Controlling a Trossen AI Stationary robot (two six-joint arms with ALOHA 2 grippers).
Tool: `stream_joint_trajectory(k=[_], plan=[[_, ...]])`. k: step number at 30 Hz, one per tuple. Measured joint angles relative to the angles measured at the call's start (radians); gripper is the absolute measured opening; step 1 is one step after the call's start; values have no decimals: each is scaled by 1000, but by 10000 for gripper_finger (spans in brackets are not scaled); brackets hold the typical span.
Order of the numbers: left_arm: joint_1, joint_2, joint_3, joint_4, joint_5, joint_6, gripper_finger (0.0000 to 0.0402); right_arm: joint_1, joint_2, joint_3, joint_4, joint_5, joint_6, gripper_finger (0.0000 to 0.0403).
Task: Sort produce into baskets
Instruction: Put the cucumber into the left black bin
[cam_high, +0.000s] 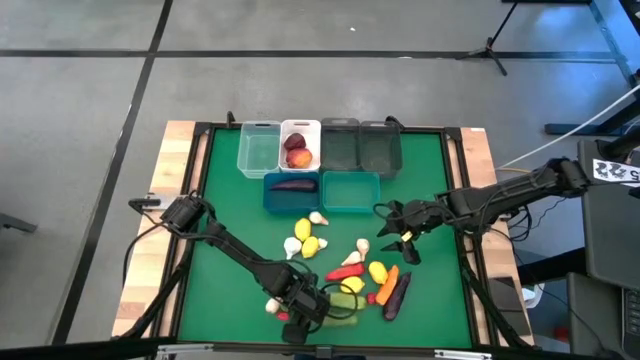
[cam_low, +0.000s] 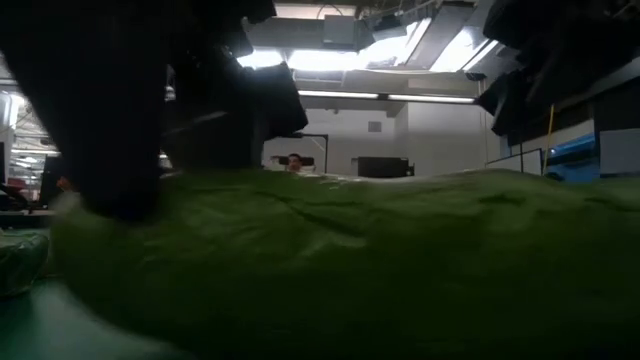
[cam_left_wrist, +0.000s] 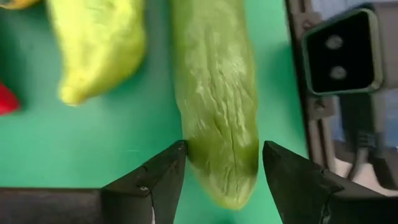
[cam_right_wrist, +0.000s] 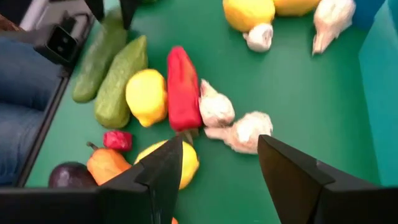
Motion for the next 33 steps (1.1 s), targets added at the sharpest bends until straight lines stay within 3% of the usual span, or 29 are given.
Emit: stream_joint_trajectory(k=[6, 19, 29, 33], plan=[[27, 24, 0, 36, 96, 18, 165, 0, 34, 0, -2, 0, 7, 209], [46, 11, 7, -21, 130, -9, 114, 0, 39, 0, -2, 0, 19, 209], [76, -121, 13, -124, 64, -3, 113, 0, 39, 0, -8, 0, 19, 209], [100, -201, 13, -214, -65, -24, 113, 0, 39, 0, -8, -8, 23, 209]])
